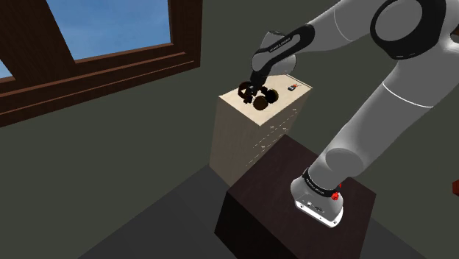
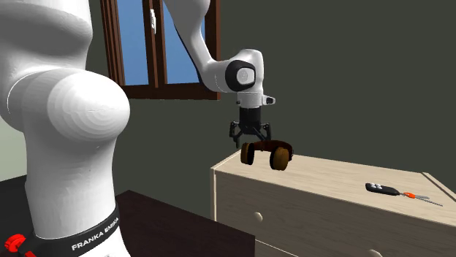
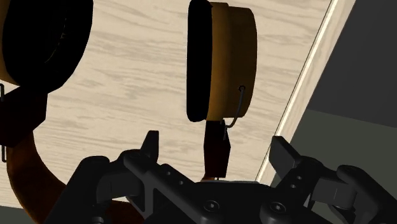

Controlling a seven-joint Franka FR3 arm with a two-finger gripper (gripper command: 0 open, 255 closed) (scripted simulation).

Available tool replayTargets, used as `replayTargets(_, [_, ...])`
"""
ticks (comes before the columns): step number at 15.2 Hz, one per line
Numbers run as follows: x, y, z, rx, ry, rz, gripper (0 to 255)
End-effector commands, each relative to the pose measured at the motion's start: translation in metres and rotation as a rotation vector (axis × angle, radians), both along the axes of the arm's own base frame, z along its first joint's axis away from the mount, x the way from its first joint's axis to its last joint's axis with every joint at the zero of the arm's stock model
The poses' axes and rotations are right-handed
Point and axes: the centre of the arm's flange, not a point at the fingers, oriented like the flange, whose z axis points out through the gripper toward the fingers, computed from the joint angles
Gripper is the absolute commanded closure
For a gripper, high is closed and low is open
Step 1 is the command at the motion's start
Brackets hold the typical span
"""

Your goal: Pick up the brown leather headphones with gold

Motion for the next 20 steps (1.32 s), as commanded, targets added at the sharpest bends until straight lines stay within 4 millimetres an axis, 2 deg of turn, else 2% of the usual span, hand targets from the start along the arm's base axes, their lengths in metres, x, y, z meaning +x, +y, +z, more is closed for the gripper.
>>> replayTargets(1, [0.001, 0.0, -0.002, 0.0, 0.0, 0.0, 255])
replayTargets(10, [0.0, 0.0, -0.003, 0.0, -0.001, 0.0, 255])
replayTargets(20, [0.0, 0.0, 0.05, 0.0, -0.001, 0.0, 255])
